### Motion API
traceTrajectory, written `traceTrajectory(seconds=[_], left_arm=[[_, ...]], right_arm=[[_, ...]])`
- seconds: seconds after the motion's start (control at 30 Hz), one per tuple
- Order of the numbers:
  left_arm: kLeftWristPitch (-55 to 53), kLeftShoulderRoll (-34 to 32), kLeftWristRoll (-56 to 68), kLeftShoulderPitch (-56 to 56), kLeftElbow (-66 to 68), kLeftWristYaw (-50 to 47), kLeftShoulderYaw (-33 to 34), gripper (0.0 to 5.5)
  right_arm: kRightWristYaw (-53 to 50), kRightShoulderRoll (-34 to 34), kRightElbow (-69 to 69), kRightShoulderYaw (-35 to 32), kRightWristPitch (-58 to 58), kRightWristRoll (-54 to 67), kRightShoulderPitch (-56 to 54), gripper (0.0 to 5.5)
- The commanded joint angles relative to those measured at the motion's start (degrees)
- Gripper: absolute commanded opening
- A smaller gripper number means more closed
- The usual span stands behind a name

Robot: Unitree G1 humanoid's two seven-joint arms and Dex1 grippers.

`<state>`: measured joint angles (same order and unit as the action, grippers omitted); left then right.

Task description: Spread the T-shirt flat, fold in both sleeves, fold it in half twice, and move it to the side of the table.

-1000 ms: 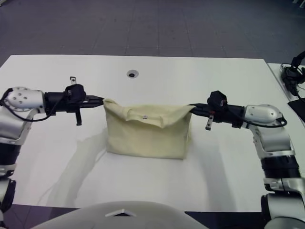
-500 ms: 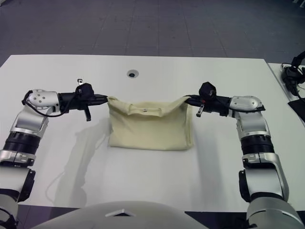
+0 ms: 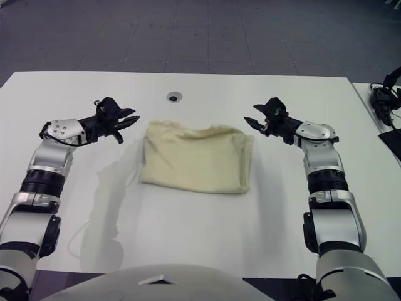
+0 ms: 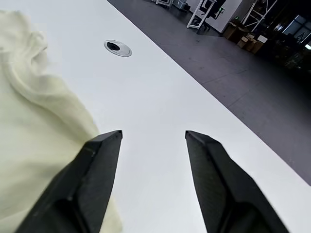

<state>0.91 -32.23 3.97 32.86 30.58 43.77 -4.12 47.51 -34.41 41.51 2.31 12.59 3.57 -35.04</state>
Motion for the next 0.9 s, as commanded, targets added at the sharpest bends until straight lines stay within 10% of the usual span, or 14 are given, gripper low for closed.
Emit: traceTrajectory(seconds=[0.03,0.5,0.9], left_arm=[[-2.9,0.1,0.4,-1.1,-1.5,-3.5,2.8,2.07],[-7.1,0.6,4.3,-6.3,-15.0,-7.9,9.0,4.32],[-9.5,-0.8,5.5,-12.0,-28.6,-10.0,11.3,5.39]], right_arm=[[1.0,0.9,-5.0,1.1,2.5,-0.8,1.5,3.27],[-7.2,2.3,9.2,16.2,11.9,-22.4,-5.6,5.39],[0.3,-14.5,4.1,21.8,19.9,-28.2,3.6,5.40]])
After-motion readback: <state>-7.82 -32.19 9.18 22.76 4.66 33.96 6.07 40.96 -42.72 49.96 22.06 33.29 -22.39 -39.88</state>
